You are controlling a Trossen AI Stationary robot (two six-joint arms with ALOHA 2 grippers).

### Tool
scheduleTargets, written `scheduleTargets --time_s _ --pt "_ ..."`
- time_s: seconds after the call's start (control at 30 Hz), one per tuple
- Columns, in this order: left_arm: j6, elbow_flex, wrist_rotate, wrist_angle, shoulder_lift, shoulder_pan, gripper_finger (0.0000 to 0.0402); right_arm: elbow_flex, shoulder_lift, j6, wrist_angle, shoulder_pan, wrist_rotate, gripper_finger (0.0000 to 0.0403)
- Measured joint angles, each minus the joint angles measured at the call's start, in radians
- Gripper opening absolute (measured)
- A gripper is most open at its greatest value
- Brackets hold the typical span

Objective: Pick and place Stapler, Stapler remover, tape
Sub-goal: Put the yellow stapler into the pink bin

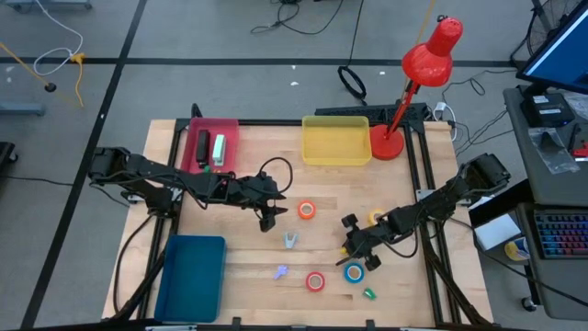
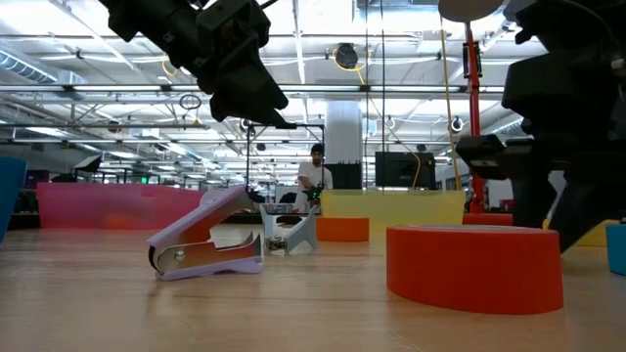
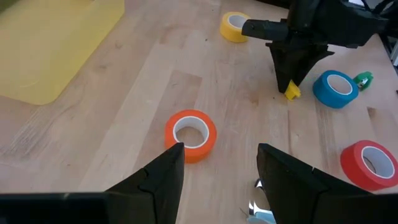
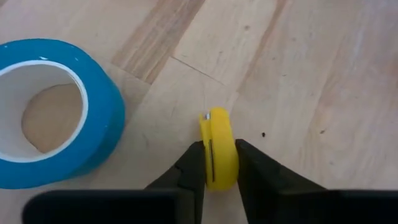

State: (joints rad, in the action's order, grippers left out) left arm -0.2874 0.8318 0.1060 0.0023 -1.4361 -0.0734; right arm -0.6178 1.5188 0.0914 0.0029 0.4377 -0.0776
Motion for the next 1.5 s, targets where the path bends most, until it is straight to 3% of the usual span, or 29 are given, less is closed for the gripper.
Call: scheduleTargets --time_s 0.27,0.53,0.73,0.97,1.23,1.5 --pt "0.023 0.000 0.002 0.035 0.000 -0.029 0.0202 0.003 -0.052 0.011 0.036 -0.008 -0.066 0.0054" --pt "0.248 0.000 0.089 0.196 -0.011 -0.149 0.0202 0.001 -0.183 0.027 0.181 -0.070 -0.096 0.0055" --pt "0.438 0.006 0.202 0.347 -0.091 -0.232 0.0202 0.001 -0.215 -0.019 0.329 -0.142 0.053 0.0055" --pt "0.657 0.051 0.328 0.533 -0.234 -0.287 0.0202 0.001 -0.211 -0.159 0.381 -0.230 0.220 0.0055" --pt "0.788 0.169 0.382 0.516 -0.357 -0.293 0.0202 0.000 -0.211 -0.304 0.436 -0.310 0.364 0.0055" --pt "0.805 0.262 0.430 0.411 -0.392 -0.285 0.0202 0.000 -0.211 -0.372 0.418 -0.334 0.371 0.0055"
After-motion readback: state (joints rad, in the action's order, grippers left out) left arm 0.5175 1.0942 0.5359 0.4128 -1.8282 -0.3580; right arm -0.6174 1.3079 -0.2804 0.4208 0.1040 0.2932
